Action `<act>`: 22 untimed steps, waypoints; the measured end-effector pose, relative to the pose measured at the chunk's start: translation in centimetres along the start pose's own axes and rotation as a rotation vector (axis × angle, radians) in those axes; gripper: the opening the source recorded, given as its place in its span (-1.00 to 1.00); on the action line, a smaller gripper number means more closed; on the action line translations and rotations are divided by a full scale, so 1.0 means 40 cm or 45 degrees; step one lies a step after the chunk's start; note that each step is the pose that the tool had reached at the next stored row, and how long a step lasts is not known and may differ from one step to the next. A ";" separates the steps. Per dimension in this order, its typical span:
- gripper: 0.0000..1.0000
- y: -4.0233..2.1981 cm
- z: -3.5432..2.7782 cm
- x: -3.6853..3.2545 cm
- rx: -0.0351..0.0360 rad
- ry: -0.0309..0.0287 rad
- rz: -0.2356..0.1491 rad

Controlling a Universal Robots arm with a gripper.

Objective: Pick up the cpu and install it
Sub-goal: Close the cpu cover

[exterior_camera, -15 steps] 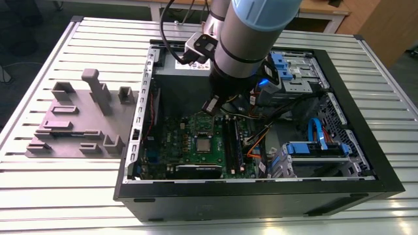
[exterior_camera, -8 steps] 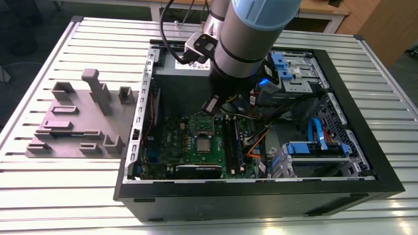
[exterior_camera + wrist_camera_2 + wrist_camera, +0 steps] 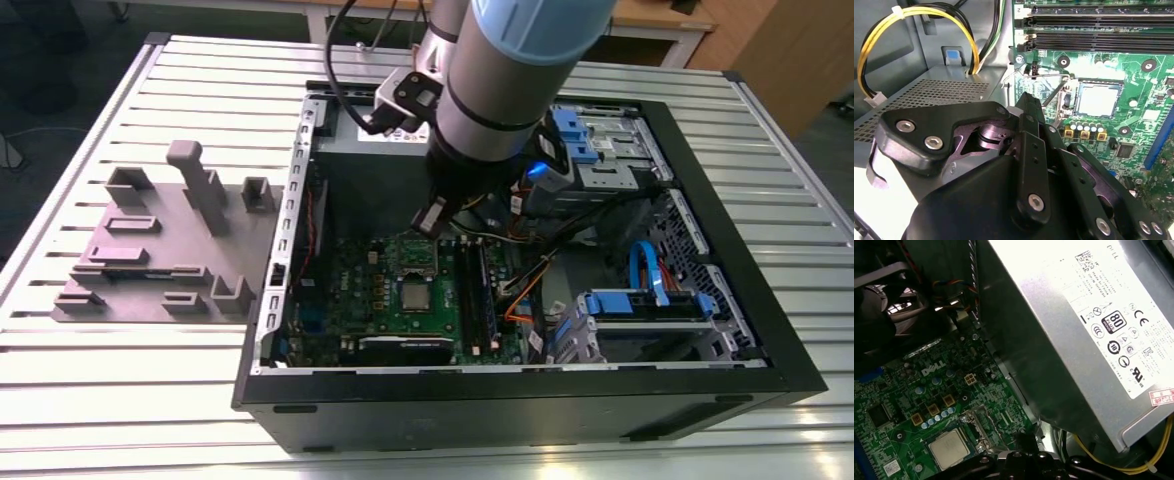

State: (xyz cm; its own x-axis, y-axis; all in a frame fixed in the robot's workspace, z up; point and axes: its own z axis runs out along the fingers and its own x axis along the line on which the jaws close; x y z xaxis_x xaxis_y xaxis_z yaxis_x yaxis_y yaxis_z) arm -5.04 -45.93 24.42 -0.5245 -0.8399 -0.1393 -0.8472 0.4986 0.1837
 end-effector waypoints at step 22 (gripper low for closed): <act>-0.80 -0.020 -0.009 0.035 0.0001 0.0003 0.000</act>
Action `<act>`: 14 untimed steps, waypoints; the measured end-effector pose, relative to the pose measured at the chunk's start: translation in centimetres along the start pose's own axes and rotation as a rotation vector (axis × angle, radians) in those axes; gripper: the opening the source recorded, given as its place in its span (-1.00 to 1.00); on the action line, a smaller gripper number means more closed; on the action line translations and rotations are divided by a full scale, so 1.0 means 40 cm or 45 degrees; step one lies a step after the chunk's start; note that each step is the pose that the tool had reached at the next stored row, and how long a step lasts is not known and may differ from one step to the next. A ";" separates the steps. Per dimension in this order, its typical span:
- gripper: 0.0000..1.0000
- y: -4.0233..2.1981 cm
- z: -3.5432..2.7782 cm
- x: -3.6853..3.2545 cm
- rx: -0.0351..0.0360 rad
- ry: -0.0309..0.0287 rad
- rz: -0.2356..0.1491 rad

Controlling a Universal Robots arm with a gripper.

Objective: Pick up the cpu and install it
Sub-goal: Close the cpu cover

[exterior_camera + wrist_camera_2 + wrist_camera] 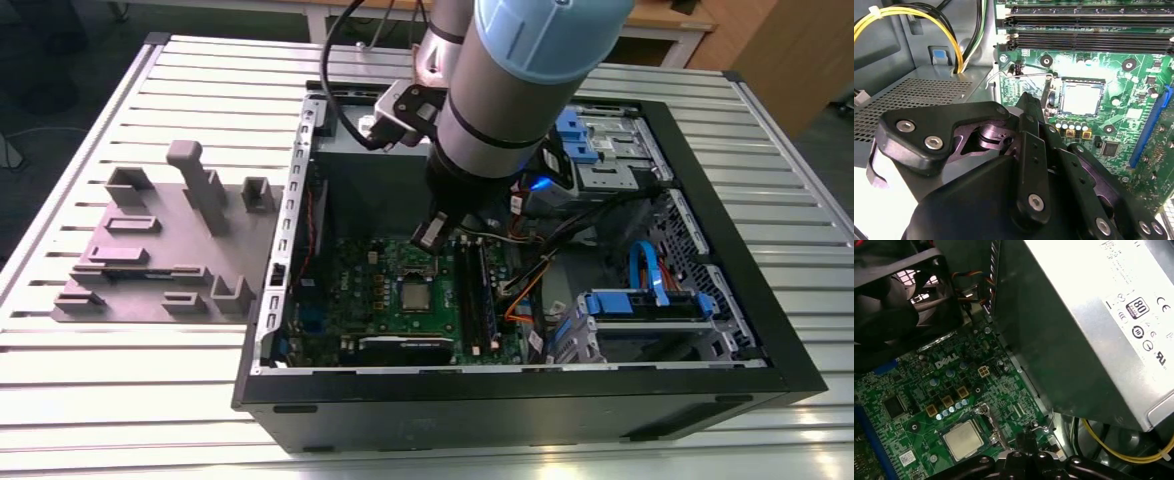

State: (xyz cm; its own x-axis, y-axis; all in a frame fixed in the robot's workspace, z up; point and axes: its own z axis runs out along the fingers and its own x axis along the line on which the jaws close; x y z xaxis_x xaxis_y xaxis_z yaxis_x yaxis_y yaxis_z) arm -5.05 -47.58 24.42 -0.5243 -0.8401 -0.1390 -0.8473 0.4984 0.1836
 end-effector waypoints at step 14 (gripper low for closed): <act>-0.80 -0.008 -0.003 0.013 0.0006 0.0009 0.000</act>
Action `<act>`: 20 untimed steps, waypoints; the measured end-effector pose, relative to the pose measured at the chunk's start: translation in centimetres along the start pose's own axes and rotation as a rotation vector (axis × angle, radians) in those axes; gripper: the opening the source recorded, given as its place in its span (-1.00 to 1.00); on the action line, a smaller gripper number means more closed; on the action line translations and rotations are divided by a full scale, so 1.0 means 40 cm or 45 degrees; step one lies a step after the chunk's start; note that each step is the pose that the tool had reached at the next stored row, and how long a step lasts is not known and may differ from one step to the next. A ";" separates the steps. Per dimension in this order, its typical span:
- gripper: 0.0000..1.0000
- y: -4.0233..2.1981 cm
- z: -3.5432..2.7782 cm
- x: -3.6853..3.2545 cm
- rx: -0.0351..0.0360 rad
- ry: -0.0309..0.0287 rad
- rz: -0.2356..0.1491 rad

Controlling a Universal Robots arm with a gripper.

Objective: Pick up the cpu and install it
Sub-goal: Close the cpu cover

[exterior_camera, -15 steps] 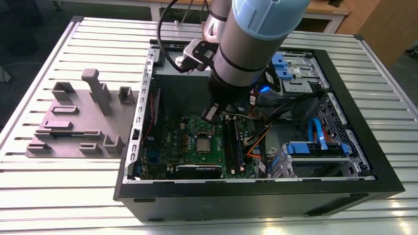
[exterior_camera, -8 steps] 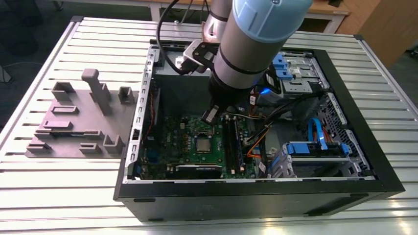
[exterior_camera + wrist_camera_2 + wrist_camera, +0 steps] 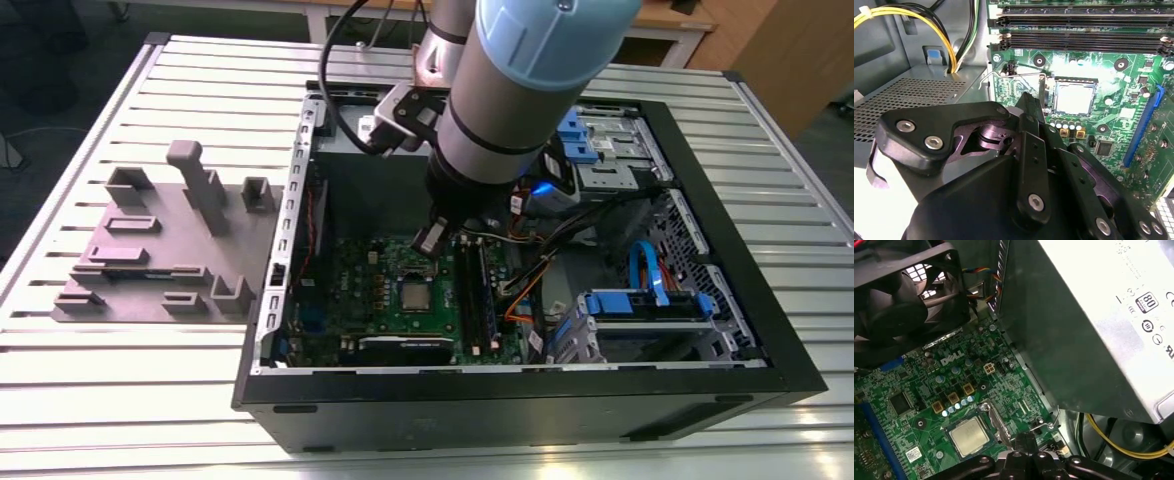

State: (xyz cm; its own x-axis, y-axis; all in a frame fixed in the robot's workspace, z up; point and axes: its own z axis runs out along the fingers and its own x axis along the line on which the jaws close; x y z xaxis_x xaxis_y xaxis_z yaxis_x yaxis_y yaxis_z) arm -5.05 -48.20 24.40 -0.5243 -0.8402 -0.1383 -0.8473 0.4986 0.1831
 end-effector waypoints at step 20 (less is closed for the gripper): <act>-0.80 -0.007 -0.003 0.016 0.0008 0.0011 0.000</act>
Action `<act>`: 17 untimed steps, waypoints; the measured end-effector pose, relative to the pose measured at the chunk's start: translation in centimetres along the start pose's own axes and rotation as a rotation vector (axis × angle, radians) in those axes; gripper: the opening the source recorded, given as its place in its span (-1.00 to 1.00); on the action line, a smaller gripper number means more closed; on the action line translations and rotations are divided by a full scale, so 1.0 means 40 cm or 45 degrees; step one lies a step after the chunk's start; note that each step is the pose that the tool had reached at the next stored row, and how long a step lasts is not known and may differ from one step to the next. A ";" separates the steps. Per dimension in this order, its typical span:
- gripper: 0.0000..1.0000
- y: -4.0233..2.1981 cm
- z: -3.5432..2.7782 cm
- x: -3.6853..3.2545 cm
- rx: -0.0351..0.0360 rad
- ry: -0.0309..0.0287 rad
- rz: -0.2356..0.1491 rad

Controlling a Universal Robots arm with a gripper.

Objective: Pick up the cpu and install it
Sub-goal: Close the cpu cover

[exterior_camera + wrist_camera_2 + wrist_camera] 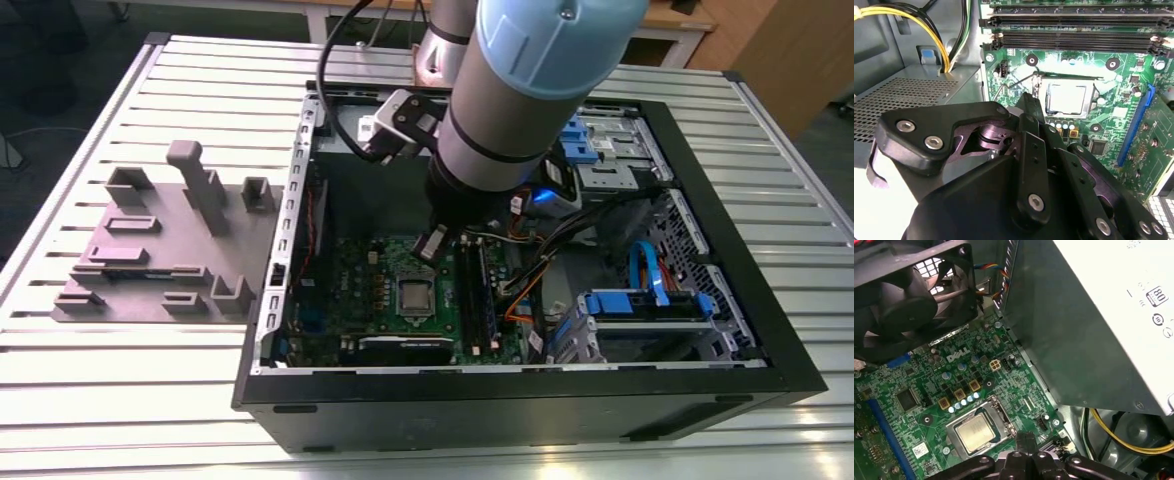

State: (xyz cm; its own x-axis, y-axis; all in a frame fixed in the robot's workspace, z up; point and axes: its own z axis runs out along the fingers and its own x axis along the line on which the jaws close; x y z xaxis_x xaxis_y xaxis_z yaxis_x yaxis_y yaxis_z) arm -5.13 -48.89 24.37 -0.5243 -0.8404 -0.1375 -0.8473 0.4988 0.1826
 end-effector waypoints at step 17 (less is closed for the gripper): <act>-0.80 0.020 -0.001 0.039 0.0148 0.0216 -0.001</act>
State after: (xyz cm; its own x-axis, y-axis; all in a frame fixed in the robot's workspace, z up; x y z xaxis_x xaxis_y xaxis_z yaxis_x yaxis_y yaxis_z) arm -6.61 -49.83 24.34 -0.5220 -0.8443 -0.1211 -0.8488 0.5002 0.1711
